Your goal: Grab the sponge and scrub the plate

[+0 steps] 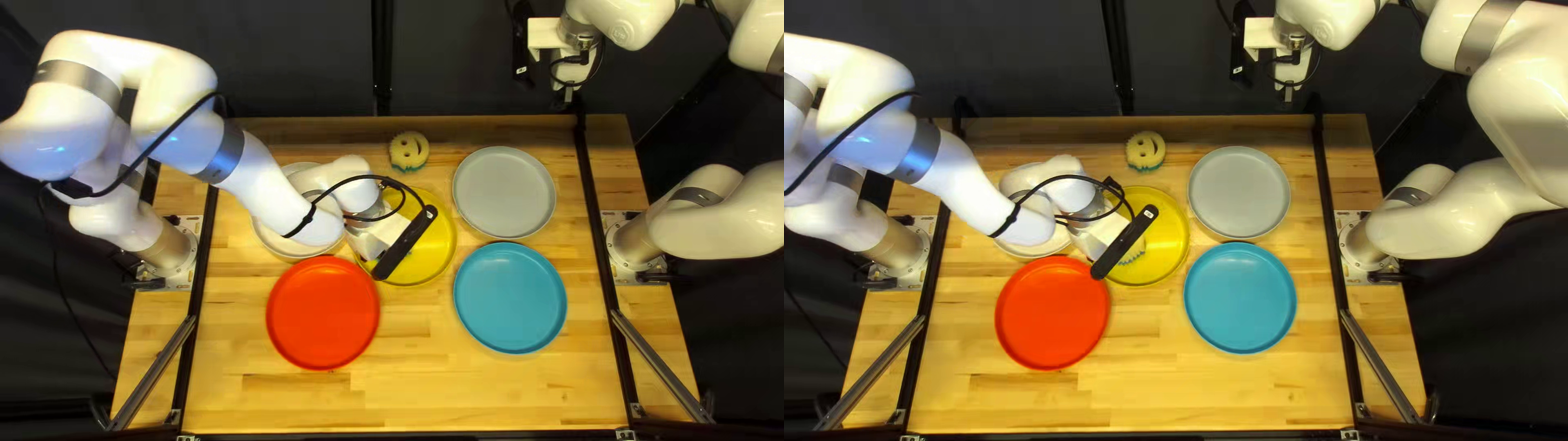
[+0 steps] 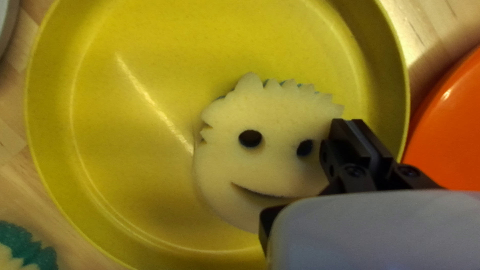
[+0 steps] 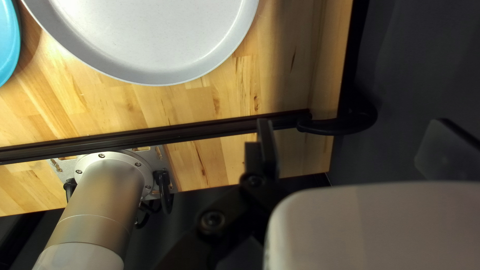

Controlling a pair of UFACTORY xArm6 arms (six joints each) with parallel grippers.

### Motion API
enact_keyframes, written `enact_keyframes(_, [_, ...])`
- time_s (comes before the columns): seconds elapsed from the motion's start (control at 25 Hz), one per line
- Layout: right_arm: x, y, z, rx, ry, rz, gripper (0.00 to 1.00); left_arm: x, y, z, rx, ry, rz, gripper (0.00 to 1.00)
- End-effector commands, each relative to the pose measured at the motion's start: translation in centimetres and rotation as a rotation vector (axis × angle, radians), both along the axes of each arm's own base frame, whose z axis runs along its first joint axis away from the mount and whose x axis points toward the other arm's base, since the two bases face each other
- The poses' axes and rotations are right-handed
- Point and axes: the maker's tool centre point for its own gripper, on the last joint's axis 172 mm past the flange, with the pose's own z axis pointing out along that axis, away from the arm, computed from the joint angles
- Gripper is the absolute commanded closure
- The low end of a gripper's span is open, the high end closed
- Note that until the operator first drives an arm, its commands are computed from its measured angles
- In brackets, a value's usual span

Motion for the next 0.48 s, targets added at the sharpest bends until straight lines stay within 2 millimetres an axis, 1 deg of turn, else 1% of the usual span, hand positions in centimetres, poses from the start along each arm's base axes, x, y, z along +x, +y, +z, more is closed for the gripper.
enact_keyframes(0.04, [0.0, 0.0, 0.0, 0.0, 0.0, 0.0, 0.0, 2.6, 0.0, 0.2, 0.004, -0.009, -0.004, 1.0])
enact_keyframes(0.08, [0.0, 0.0, 0.0, 0.0, 0.0, 0.0, 0.0, 3.1, 0.0, 0.3, 0.005, -0.011, -0.005, 1.0])
enact_keyframes(0.12, [0.0, 0.0, 0.0, 0.0, 0.0, 0.0, 0.0, 4.3, 0.2, 0.3, 0.006, -0.018, -0.007, 1.0])
enact_keyframes(0.16, [0.0, 0.0, 0.0, 0.0, 0.0, 0.0, 0.0, 4.9, 0.4, 0.2, 0.007, -0.02, -0.008, 1.0])
enact_keyframes(0.2, [0.0, 0.0, 0.0, 0.0, 0.0, 0.0, 0.0, 6.2, 0.7, 0.0, 0.008, -0.025, -0.012, 1.0])
enact_keyframes(0.28, [0.0, 0.0, 0.0, 0.0, 0.0, 0.0, 0.0, 7.3, 0.9, -0.1, 0.008, -0.03, -0.017, 1.0])
enact_keyframes(0.32, [0.0, 0.0, 0.0, 0.0, 0.0, 0.0, 0.0, 8.2, 1.2, -0.2, 0.008, -0.032, -0.023, 1.0])
enact_keyframes(0.4, [0.0, 0.0, 0.0, 0.0, 0.0, 0.0, 0.0, 9.0, 1.2, -0.1, 0.008, -0.034, -0.032, 1.0])
enact_keyframes(0.48, [0.0, 0.0, 0.0, 0.0, 0.0, 0.0, 0.0, 9.1, 1.1, 0.1, 0.01, -0.034, -0.037, 1.0])
